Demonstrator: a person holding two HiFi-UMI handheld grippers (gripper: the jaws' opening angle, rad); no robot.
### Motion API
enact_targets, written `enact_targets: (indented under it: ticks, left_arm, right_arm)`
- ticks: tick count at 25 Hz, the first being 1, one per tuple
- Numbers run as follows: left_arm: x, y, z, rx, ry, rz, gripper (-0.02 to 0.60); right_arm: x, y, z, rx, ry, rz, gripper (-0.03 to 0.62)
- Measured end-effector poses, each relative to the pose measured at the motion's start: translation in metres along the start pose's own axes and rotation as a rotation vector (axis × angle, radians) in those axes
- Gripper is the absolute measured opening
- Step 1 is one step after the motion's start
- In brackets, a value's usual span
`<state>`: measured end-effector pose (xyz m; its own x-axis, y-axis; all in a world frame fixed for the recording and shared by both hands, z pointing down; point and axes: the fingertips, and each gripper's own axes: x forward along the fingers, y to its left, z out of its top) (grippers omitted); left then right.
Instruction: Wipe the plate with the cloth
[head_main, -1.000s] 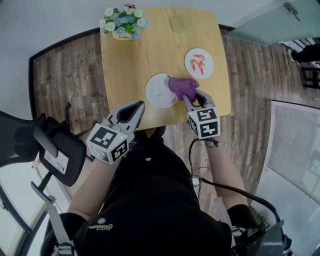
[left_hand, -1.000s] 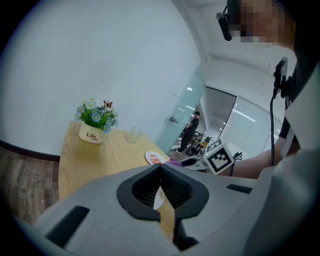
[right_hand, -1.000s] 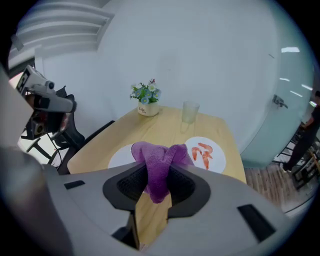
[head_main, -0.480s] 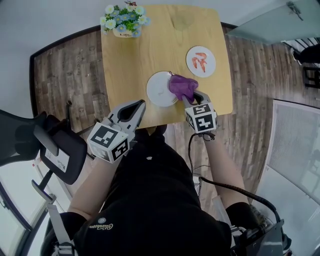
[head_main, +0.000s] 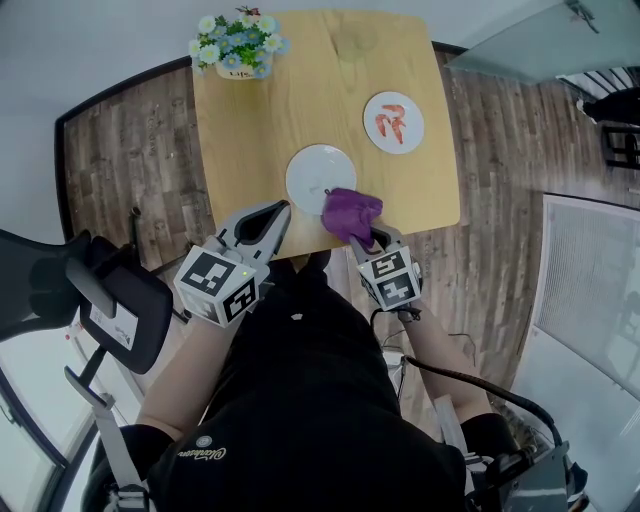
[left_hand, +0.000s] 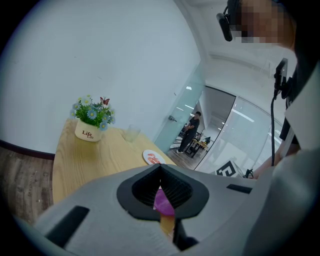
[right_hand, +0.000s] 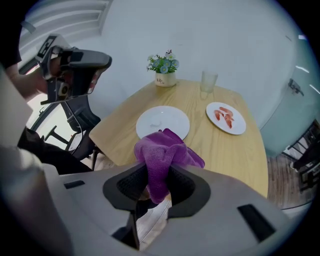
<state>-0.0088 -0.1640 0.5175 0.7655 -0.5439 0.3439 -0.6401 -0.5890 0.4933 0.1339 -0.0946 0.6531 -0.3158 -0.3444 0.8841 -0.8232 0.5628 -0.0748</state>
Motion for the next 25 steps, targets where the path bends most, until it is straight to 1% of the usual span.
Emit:
enact_targets:
  ticks: [2, 4, 7, 10, 13, 16, 18, 22, 25]
  left_arm:
    - [0.002, 0.0, 0.001, -0.001, 0.001, -0.002, 0.0]
    - [0.004, -0.001, 0.001, -0.001, 0.001, -0.005, 0.0]
    - [0.004, -0.002, 0.001, 0.001, 0.002, -0.008, 0.0]
    - [0.004, -0.003, 0.001, 0.002, 0.002, -0.005, 0.0]
    - [0.003, -0.004, 0.0, -0.004, 0.004, -0.005, 0.0]
    - [0.004, -0.007, -0.001, -0.005, 0.012, -0.012, 0.0]
    - [0.004, -0.007, -0.003, -0.007, 0.013, -0.009, -0.001]
    - [0.001, -0.004, -0.005, -0.014, 0.013, 0.002, 0.0]
    - [0.0, -0.002, -0.005, -0.016, 0.011, 0.005, 0.0]
  right_arm:
    - [-0.002, 0.007, -0.007, 0.007, 0.009, 0.013, 0.104]
    - [-0.003, 0.005, -0.007, 0.017, 0.0, 0.01, 0.104]
    - [-0.011, -0.009, 0.008, 0.026, -0.049, -0.009, 0.104]
    - [-0.025, -0.038, 0.033, 0.031, -0.111, -0.07, 0.104]
    - [-0.026, -0.069, 0.053, 0.022, -0.135, -0.135, 0.104]
    - [-0.015, -0.088, 0.063, 0.011, -0.121, -0.171, 0.104]
    - [-0.006, -0.091, 0.064, -0.01, -0.1, -0.176, 0.104]
    - [0.0, -0.08, 0.053, -0.046, -0.066, -0.159, 0.104]
    - [-0.001, -0.068, 0.04, -0.045, -0.044, -0.138, 0.106]
